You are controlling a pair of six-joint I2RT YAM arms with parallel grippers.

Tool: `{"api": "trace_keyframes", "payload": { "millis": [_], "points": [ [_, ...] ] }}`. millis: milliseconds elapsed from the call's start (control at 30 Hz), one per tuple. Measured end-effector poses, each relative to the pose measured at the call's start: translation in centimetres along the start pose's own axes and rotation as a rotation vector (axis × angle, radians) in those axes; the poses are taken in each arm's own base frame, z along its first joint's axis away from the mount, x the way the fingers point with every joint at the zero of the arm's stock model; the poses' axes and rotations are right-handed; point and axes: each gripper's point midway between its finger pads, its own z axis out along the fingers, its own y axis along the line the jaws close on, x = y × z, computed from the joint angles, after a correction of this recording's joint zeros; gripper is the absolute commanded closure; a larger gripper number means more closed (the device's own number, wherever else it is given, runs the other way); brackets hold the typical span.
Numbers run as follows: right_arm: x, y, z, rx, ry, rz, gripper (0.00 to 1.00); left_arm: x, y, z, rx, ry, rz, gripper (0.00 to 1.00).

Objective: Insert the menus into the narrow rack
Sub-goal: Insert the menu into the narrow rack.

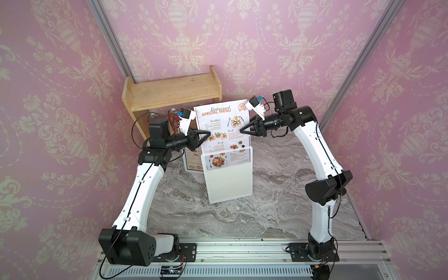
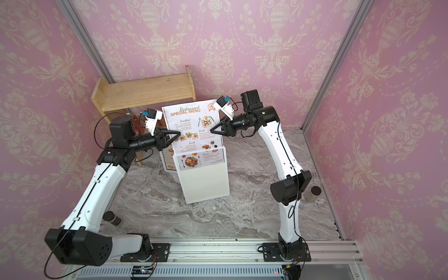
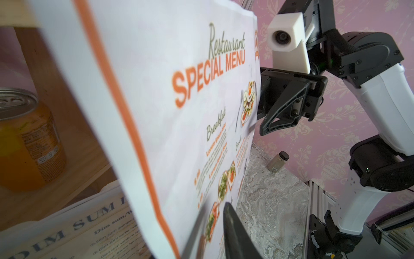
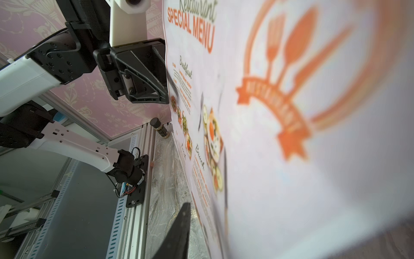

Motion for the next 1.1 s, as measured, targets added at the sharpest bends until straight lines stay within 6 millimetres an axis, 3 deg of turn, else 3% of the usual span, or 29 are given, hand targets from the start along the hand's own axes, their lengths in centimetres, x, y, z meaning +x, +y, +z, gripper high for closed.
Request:
{"api": "trace_keyframes", "payload": {
  "millis": [100,233,367,500,700,1100],
  "points": [
    [-0.9,0.4,-0.5,0.007,-0.018,-0.028,0.68,-0.6,-0.3,-0.1,0.008,-0.008,0.018,0.86],
    [-1.0,0.5,-0.6,0.009,-0.020,-0.031,0.69,-0.6,-0.4,-0.1,0.013,-0.008,0.020,0.89],
    [-1.0,0.5,-0.6,0.008,-0.018,-0.027,0.87,-0.5,-0.4,-0.1,0.015,-0.007,0.019,0.92],
    [-0.9,0.5,-0.6,0.007,-0.015,-0.024,0.95,-0.2,-0.3,-0.1,0.015,-0.002,0.013,0.95],
    [0.1,0.0,0.0,0.001,0.002,0.002,1.00,0.4,-0.4,-0.1,0.016,0.005,0.004,0.96],
    [1.8,-0.6,0.8,-0.009,0.031,0.046,1.00,1.9,-0.6,-0.1,0.033,0.024,-0.023,0.96]
  ]
}}
